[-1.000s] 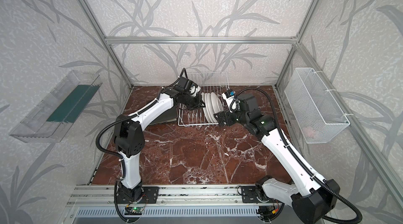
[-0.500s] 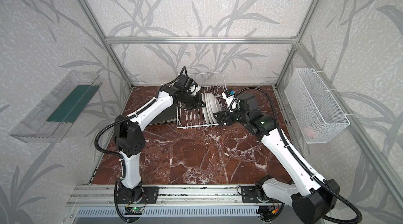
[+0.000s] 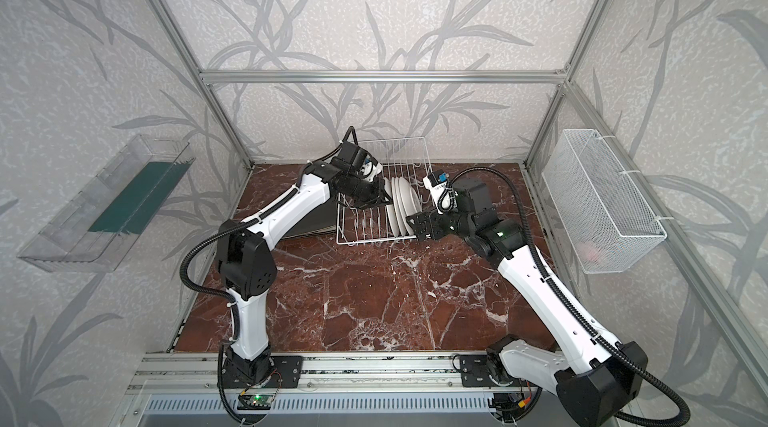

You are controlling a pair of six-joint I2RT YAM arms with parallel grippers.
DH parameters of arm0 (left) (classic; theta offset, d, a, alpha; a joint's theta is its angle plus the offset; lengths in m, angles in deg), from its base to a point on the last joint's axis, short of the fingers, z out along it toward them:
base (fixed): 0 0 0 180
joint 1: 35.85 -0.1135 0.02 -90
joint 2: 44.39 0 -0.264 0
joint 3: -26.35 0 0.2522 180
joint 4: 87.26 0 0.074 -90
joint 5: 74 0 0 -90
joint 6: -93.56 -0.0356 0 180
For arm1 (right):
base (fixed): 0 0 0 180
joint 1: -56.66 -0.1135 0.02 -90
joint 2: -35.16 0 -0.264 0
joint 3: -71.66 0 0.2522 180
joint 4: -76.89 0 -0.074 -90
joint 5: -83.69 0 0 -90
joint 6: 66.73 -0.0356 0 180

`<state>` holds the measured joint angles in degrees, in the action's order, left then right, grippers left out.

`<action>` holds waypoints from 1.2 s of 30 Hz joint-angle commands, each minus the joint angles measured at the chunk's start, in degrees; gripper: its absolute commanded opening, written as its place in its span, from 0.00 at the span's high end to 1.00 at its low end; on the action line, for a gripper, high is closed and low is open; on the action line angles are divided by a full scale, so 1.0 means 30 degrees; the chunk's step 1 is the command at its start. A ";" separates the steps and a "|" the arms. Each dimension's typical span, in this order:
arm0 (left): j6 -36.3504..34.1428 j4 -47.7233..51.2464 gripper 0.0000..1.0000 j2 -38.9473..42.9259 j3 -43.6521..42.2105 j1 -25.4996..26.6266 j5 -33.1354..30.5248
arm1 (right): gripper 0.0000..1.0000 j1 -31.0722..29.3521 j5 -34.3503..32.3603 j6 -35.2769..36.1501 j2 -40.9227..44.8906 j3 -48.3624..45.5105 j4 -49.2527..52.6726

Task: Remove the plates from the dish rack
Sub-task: 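Lower the left gripper and close it on the nearest flower plate's rim, then lift the flower plate up out of the rack with the left gripper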

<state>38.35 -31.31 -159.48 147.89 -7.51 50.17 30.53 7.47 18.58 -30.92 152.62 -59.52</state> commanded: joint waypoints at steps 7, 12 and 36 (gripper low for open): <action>-0.1990 0.1705 1.00 -0.0990 0.1442 -0.0031 0.1942 | 0.01 0.0097 0.0093 -0.0052 0.0451 -0.0096 -0.0309; -0.2331 0.1924 1.00 -0.1270 0.1542 0.0014 0.2444 | 0.01 0.0099 0.0110 -0.0052 0.0407 -0.0019 -0.0328; -0.4396 0.5519 1.00 -0.3111 0.4864 0.0372 0.2490 | 0.01 0.0119 0.0123 -0.0133 0.0319 -0.0099 -0.0332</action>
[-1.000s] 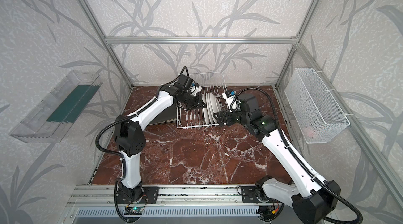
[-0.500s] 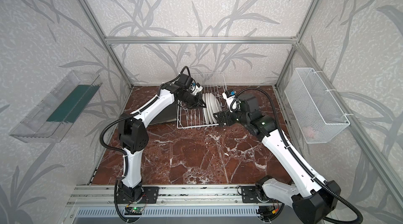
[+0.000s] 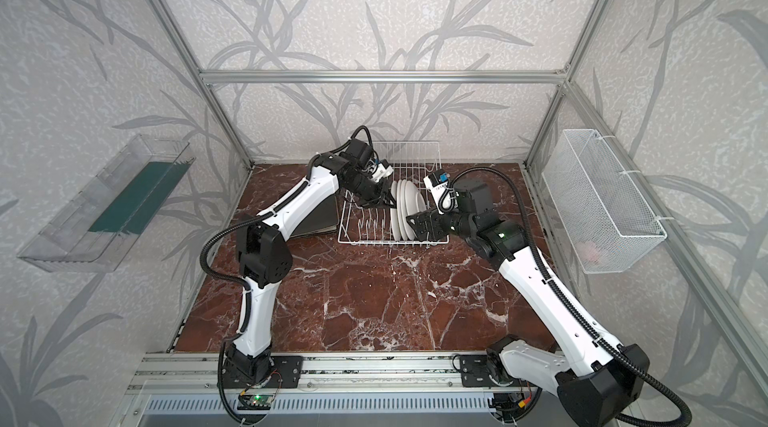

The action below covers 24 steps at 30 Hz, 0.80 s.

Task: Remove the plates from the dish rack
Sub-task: 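Lift the flower plate up out of the rack with the left gripper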

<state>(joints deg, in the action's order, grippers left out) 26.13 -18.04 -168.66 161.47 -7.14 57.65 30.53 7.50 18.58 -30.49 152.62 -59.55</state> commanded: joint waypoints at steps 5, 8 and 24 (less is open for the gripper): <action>0.0769 -0.0087 1.00 0.0676 0.0229 0.0248 0.0258 | 0.01 0.0102 0.0116 -0.0182 0.0152 -0.0079 -0.0365; 0.1285 -0.0590 1.00 0.1070 0.0141 0.0248 0.0393 | 0.01 0.0112 0.0160 -0.0297 0.0173 -0.0100 -0.0355; 0.2484 -0.1597 1.00 0.2334 -0.0365 0.0178 0.0792 | 0.01 0.0097 0.0262 -0.0488 0.0203 -0.0149 -0.0464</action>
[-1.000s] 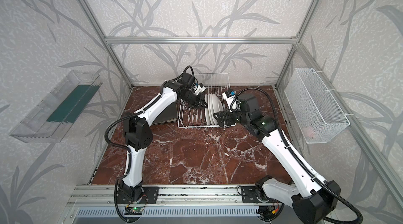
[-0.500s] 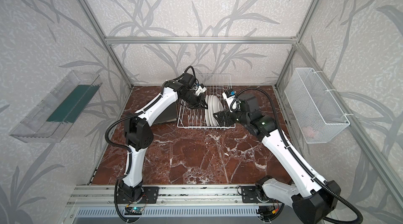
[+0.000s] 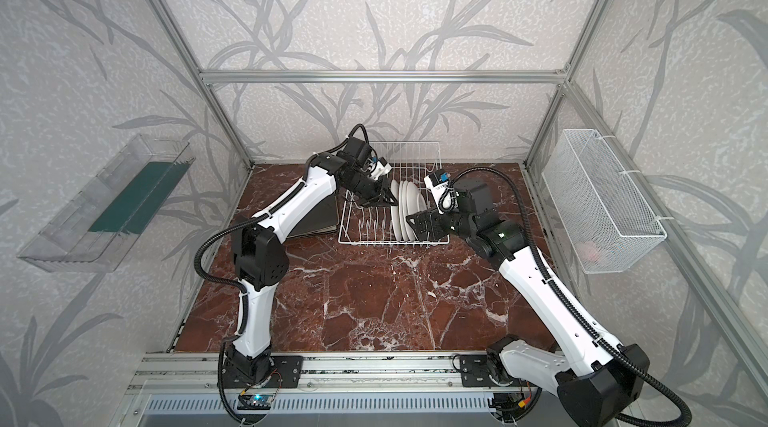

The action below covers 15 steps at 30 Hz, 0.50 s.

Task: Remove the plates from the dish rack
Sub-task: 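Lift the flower plate up out of the rack with the left gripper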

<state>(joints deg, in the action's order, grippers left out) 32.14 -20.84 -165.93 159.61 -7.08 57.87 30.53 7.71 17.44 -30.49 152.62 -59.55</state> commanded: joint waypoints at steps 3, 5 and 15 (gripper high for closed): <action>0.0566 -0.0591 1.00 0.1611 0.0405 0.0122 0.0607 | 0.01 0.0097 0.0190 -0.0138 0.0203 -0.0156 -0.0510; 0.0717 -0.0614 1.00 0.1691 0.0427 0.0086 0.0672 | 0.01 0.0097 0.0190 -0.0144 0.0203 -0.0162 -0.0542; 0.1500 -0.1138 1.00 0.2333 0.0356 -0.0113 0.0693 | 0.01 0.0098 0.0248 -0.0221 0.0232 -0.0161 -0.0598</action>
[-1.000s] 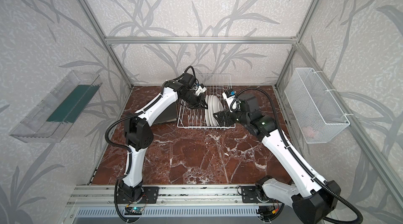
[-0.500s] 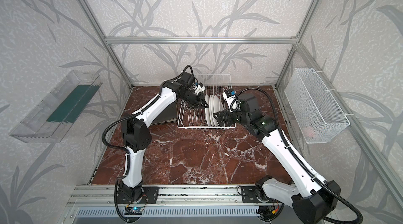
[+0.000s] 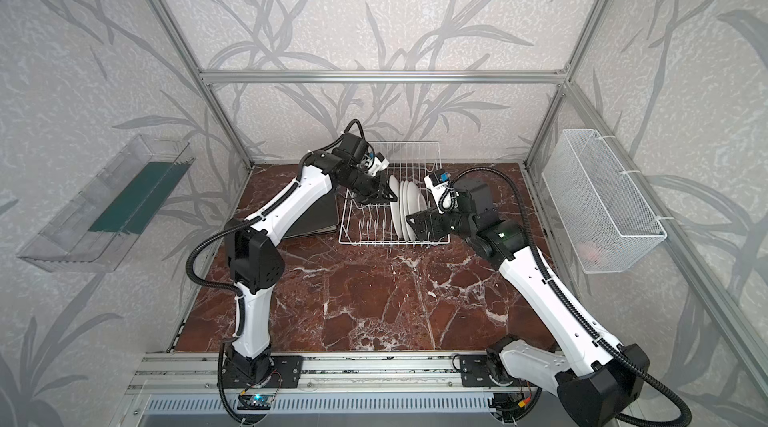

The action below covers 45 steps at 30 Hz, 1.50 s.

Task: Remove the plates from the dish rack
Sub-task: 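Lift the flower plate up out of the rack with the left gripper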

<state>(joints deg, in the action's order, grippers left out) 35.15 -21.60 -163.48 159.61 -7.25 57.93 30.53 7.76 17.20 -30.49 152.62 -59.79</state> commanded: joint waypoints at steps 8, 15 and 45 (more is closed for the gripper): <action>0.0953 -0.1273 1.00 0.1938 0.0085 -0.0258 0.0730 | 0.01 0.0098 0.0292 -0.0272 0.0232 -0.0251 -0.0597; 0.1041 -0.1340 1.00 0.2392 -0.0051 -0.0460 0.0499 | 0.01 0.0114 0.0321 -0.0320 0.0203 -0.0251 -0.0699; 0.0905 -0.1554 1.00 0.4732 -0.0616 -0.1589 -0.1639 | 0.01 0.0100 0.0614 -0.0777 0.0027 -0.0165 -0.0919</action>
<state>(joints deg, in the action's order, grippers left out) 38.91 -24.25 -153.36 158.01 -11.64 54.13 30.53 8.79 15.54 -30.49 152.10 -61.25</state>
